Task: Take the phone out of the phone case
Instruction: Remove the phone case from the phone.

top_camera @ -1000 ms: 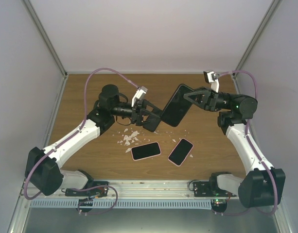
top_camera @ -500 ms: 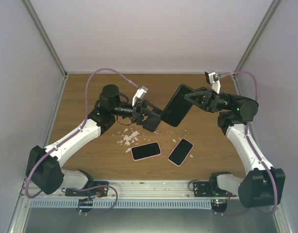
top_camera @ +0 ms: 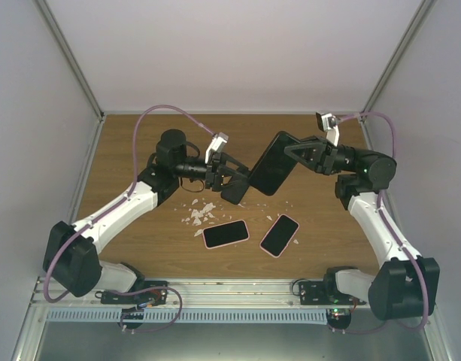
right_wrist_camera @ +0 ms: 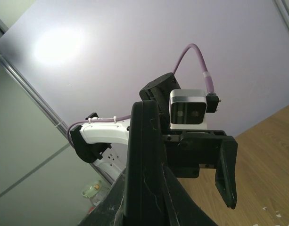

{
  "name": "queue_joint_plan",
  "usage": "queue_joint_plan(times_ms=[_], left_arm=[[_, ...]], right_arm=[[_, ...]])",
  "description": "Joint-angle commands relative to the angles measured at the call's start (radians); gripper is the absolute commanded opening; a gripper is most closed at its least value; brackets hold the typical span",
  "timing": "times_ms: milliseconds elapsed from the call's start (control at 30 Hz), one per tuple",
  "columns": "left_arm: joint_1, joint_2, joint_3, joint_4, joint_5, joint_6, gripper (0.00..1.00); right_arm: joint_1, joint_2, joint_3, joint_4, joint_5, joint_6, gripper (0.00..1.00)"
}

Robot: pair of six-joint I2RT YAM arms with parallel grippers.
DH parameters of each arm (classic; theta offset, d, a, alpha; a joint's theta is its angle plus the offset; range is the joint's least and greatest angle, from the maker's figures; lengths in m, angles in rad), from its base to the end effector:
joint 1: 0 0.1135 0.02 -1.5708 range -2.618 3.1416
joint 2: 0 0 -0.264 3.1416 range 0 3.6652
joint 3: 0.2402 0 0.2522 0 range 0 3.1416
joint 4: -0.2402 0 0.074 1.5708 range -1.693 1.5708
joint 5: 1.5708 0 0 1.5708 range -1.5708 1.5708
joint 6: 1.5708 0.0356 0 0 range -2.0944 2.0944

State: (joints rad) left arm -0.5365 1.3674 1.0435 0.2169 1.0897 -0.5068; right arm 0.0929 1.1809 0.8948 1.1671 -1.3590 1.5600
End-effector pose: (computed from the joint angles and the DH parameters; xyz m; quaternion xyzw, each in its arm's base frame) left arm 0.2485 -0.1845 0.3413 0.3558 0.6310 -0.6191 0.3034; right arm 0.2193 0.0554 0.4090 -0.2632 0.5913 0.6824 0.3397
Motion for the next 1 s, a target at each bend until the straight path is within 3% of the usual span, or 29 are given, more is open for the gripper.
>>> queue_joint_plan(times_ms=[0,367,667,833,967], left_arm=[[0.027,0.061,0.018,-0.057,-0.195,0.044,0.7],[-0.012,0.114,0.133,-0.067,-0.128,0.11,0.64],[-0.034,0.124,0.147,-0.073,-0.078,0.145,0.54],[-0.046,0.125,0.162,-0.083,-0.03,0.184,0.5],[-0.058,0.128,0.182,-0.111,-0.023,0.217,0.48]], right_arm=[[0.071,-0.024,-0.007,0.094,0.063,0.102,0.0],[0.147,-0.004,-0.059,0.09,0.041,0.061,0.01],[0.197,-0.029,-0.057,-0.154,-0.049,-0.201,0.01],[0.224,-0.03,-0.021,-0.427,-0.094,-0.437,0.01],[0.276,-0.009,0.091,-0.918,-0.112,-0.844,0.0]])
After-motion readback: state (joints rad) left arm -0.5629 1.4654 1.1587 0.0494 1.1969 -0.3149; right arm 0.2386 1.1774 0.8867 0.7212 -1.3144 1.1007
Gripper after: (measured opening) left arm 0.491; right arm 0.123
